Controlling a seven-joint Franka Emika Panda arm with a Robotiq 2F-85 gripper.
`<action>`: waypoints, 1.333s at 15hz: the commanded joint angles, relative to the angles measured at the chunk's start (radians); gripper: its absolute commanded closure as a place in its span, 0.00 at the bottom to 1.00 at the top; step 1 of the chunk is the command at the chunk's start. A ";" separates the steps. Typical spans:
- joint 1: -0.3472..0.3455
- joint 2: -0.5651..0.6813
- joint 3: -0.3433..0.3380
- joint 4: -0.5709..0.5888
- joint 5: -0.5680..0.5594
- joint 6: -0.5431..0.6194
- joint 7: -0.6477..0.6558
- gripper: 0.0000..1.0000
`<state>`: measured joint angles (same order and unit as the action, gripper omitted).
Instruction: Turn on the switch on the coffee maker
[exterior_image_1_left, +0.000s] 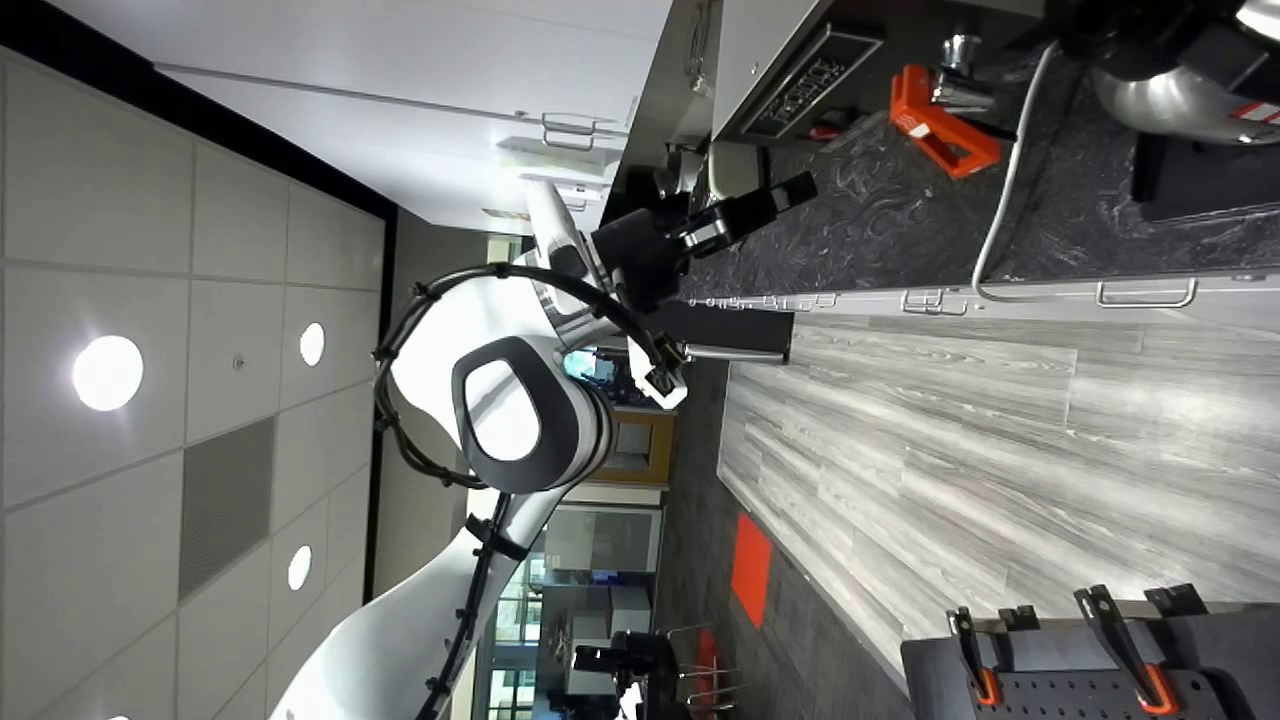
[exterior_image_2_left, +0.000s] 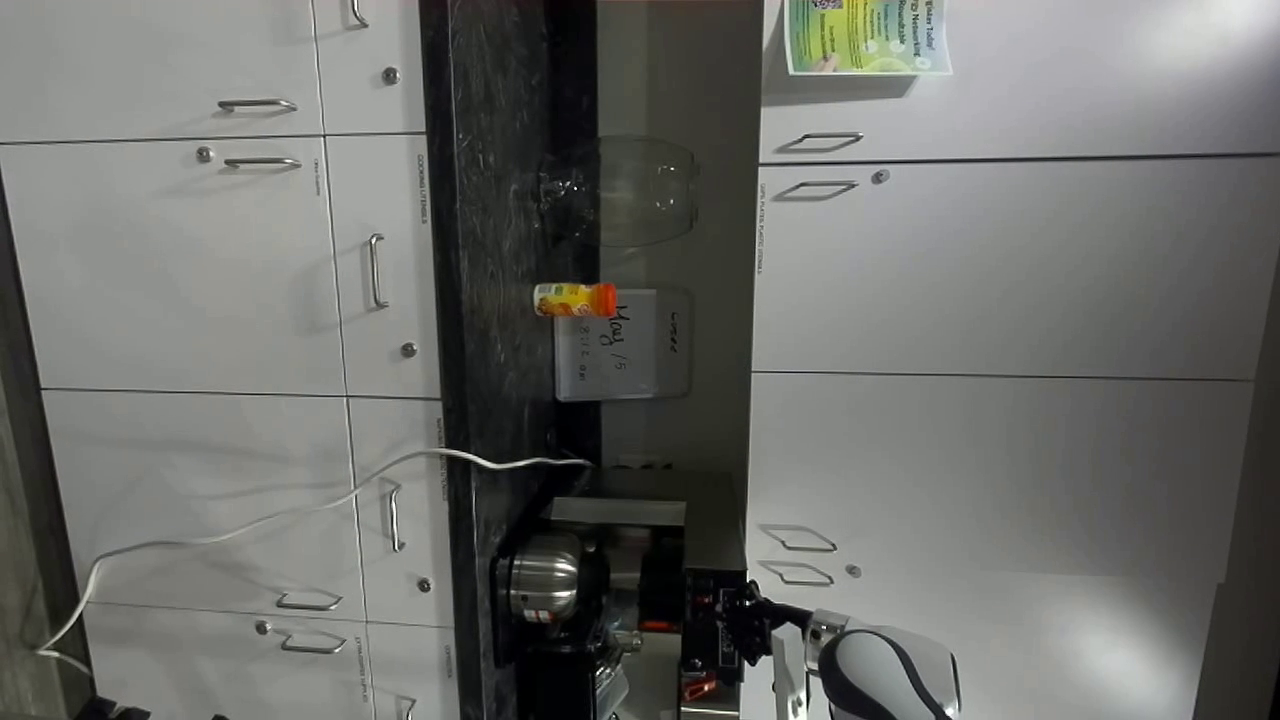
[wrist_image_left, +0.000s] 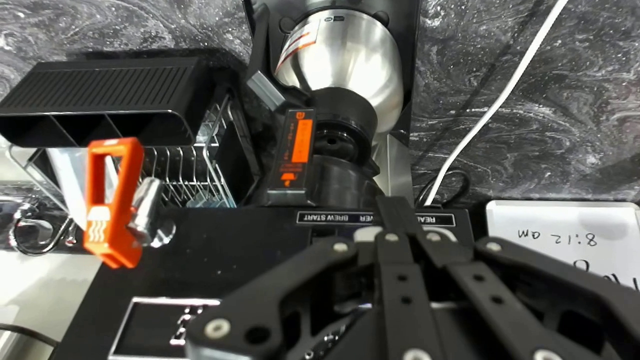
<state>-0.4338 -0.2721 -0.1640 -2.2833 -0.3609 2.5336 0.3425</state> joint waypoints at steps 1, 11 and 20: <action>0.020 0.042 -0.025 0.052 0.028 -0.009 -0.008 1.00; 0.040 0.094 -0.056 0.097 0.079 0.001 -0.007 1.00; 0.047 0.114 -0.067 0.103 0.129 0.058 0.003 1.00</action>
<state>-0.4084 -0.1854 -0.2131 -2.2041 -0.2611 2.5392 0.3420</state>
